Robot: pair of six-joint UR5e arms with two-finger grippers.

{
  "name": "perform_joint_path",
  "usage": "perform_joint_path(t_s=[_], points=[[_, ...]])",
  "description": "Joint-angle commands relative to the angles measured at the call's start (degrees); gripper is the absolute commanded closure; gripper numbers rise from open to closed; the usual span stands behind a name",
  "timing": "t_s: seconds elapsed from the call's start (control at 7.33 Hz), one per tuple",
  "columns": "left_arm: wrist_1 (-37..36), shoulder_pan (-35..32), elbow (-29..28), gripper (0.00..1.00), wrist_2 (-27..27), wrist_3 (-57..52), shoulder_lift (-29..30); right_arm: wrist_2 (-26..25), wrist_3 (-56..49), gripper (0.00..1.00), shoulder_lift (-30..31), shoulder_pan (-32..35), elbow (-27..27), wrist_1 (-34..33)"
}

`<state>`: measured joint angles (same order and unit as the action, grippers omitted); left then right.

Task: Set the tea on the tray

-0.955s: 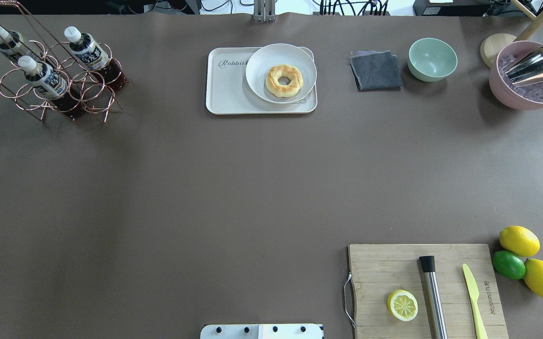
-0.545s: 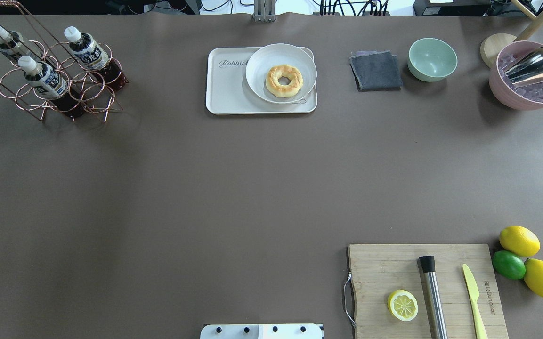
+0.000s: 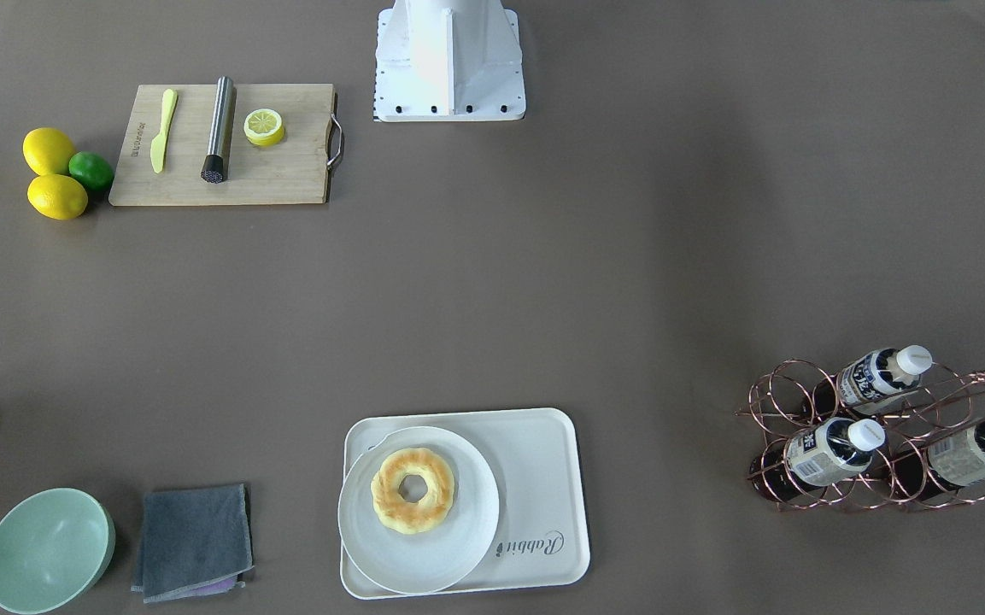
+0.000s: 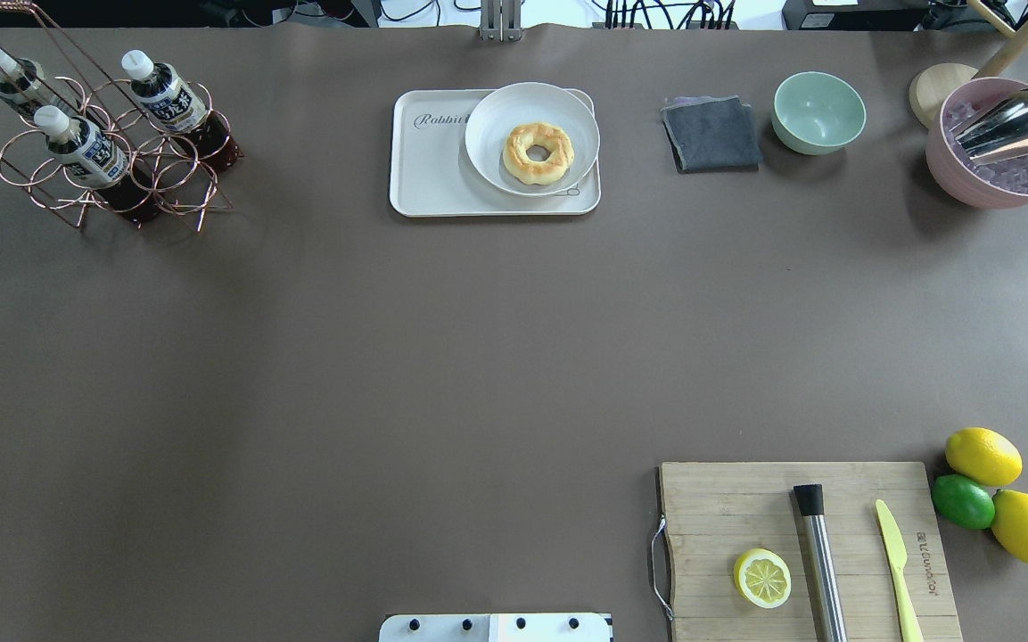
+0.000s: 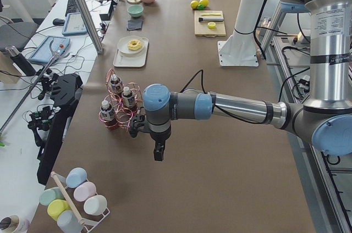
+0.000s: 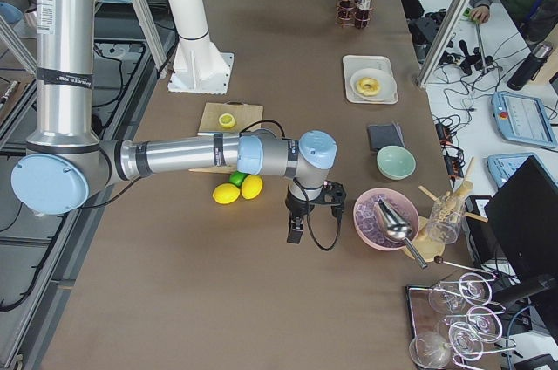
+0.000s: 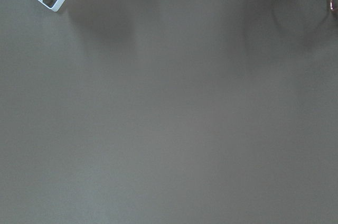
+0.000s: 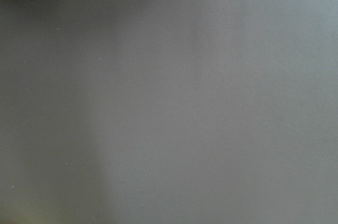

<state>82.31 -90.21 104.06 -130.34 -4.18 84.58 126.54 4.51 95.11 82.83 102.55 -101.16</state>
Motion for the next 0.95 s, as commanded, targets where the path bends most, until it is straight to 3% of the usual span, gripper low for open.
perform_joint_path(t_s=[0.0, 0.27, 0.55, 0.82], points=[[2.9, -0.2, -0.8, 0.01, 0.2, -0.3, 3.7, 0.0, -0.1, 0.00, -0.1, 0.1, 0.0, 0.0], [6.3, -0.3, -3.4, 0.01, -0.4, -0.4, 3.2, -0.1, -0.2, 0.00, 0.0, 0.1, 0.0, 0.0], [7.4, -0.3, -3.5, 0.01, -8.0, -0.5, 4.9, 0.2, -0.1, 0.00, -0.1, 0.1, -0.1, 2.6], [20.0, -0.3, -4.6, 0.01, -7.5, 0.6, 5.1, 0.4, -0.3, 0.00, -0.1, 0.1, -0.2, 11.0]])
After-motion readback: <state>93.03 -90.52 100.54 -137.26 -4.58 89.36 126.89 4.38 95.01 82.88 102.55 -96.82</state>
